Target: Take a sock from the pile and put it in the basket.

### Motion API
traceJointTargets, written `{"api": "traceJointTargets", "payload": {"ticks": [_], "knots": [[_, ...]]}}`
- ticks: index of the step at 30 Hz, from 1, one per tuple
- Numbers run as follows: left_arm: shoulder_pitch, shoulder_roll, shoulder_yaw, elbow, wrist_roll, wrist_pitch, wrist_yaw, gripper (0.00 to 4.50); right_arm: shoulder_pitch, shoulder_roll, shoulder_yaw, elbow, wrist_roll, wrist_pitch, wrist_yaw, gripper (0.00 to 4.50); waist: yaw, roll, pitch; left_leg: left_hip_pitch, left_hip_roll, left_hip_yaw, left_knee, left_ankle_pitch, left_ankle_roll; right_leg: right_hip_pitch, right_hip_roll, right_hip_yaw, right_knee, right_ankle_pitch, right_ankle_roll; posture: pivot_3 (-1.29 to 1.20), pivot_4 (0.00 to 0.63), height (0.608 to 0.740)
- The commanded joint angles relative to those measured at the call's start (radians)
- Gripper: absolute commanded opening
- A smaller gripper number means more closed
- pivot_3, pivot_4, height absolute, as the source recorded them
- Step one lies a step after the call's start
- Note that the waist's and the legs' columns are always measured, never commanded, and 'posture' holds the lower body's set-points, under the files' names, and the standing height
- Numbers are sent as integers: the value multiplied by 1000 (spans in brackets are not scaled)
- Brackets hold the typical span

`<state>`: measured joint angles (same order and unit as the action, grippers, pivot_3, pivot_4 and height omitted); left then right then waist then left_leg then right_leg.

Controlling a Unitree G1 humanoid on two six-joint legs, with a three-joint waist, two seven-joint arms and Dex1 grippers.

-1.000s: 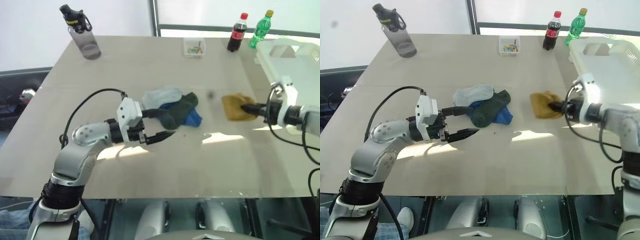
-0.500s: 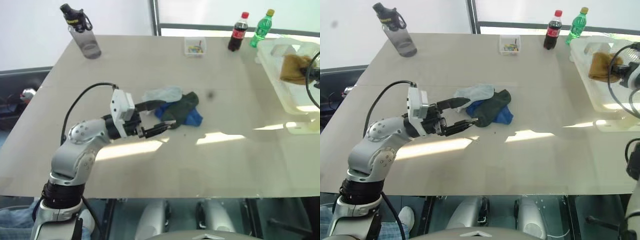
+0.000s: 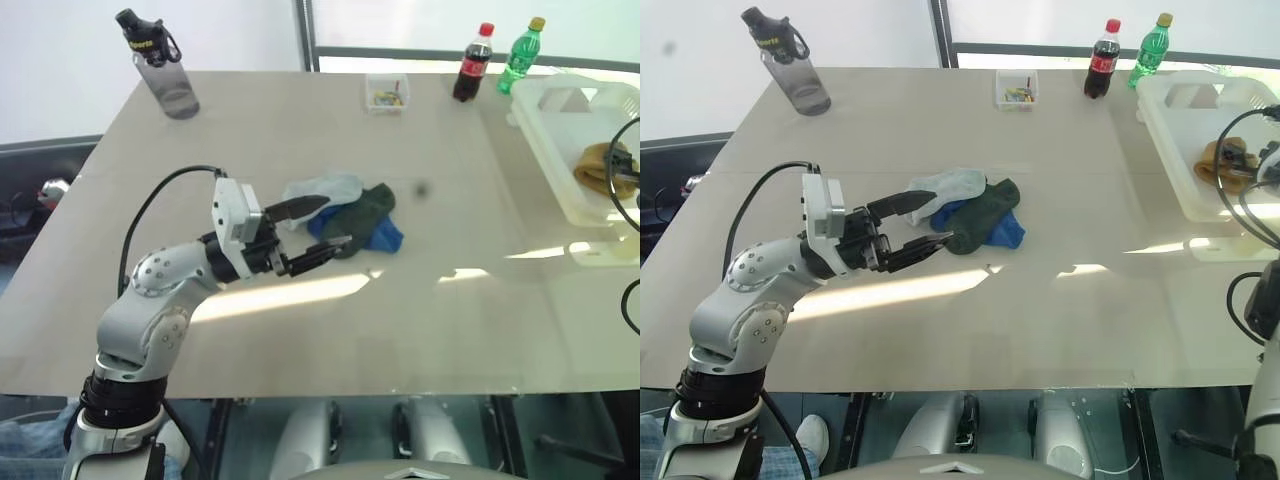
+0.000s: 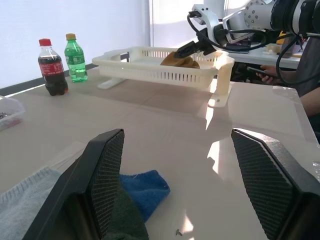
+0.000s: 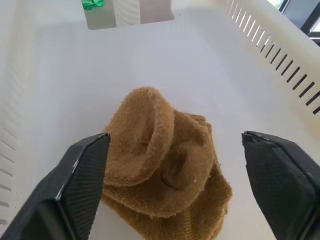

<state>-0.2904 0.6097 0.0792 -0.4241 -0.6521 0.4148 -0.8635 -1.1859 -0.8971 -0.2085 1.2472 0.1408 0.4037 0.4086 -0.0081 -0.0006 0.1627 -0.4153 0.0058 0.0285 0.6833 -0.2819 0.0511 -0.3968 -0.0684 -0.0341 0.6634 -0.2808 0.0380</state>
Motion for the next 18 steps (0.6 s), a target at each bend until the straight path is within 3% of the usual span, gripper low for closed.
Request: {"api": "traceJointTargets", "payload": {"ticks": [1,9,18], "knots": [[-5,-2,27,-30,-5,-20,11,3660,-19,-14,5,-12,-25,-21,24,4452,-1,0,0,0,0,0,0,0,0,0,0,0,0,0,0,0,150,740],[12,1,27,-41,-3,-26,19,3660,11,-35,65,-48,-104,-84,121,4452,-2,0,0,0,0,0,0,0,0,0,0,0,0,0,0,0,150,740],[16,2,23,-38,5,-26,30,3660,49,-57,110,-96,-178,-291,161,4452,-3,0,0,0,0,0,1,0,0,0,0,1,1,0,0,0,150,740]]}}
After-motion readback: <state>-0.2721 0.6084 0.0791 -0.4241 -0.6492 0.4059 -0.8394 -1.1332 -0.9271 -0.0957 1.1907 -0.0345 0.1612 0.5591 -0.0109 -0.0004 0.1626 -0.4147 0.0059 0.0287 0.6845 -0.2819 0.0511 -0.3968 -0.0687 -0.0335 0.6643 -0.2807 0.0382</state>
